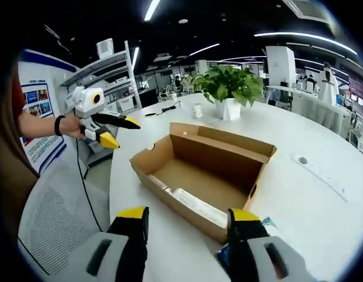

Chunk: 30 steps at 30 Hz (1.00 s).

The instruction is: Operate the shoe box by opening the lid, removing the specified soft item, and placing it in the target area until the item is outside and the box remains undamaged.

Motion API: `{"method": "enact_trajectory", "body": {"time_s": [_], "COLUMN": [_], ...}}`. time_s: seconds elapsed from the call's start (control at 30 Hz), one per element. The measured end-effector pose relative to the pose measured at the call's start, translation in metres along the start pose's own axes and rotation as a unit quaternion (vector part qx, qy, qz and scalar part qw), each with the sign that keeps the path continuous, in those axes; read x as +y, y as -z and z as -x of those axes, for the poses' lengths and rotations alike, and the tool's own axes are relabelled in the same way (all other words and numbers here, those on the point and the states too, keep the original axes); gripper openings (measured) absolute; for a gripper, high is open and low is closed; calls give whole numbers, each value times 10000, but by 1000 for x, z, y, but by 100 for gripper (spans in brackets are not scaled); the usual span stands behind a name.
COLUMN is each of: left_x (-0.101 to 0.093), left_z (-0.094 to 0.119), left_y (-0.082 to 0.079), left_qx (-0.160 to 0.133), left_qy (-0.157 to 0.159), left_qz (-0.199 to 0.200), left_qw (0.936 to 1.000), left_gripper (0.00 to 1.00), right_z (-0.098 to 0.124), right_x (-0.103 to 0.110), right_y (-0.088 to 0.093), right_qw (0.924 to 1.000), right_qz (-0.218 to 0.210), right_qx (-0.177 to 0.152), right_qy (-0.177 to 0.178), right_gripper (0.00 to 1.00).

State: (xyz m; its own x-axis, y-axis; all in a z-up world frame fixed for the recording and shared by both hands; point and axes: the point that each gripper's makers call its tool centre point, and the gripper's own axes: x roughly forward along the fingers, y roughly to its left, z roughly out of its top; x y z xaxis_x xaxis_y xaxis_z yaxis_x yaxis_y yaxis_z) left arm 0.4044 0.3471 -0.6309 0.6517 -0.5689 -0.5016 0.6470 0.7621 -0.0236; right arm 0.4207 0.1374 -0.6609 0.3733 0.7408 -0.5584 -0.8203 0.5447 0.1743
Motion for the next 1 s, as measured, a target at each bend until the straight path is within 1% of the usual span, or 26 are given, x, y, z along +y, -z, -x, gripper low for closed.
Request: {"method": "enact_trajectory", "body": {"time_s": [0.3,0.6,0.77,0.93,1.0], "left_x": [2,3,3,2,3], "left_z": [6,10,11,14,15], "left_y": [1,1,3,4,4], "left_qx": [-51,-82,-46,-57,-54], "left_qy": [-35,-56,-57,-73,-113], "left_qz": [49,75,79,79,108], "left_qw": [10000,9999,9999,9999,9999], "left_gripper": [58,58,57,57,56], "right_z": [-8,-16,-20,-26,-31], "right_x": [-3,-8,-10,-15,-18], "right_y": [-8,-22,-27,-33,-35], "right_qw": [9996,9988,9979,9957,9953], "right_qz": [206,386,474,690,666], "right_qx": [176,272,421,598,679], "right_qy": [-66,-129,-144,-159,-184], "right_gripper": [52,52,52,52,52]}}
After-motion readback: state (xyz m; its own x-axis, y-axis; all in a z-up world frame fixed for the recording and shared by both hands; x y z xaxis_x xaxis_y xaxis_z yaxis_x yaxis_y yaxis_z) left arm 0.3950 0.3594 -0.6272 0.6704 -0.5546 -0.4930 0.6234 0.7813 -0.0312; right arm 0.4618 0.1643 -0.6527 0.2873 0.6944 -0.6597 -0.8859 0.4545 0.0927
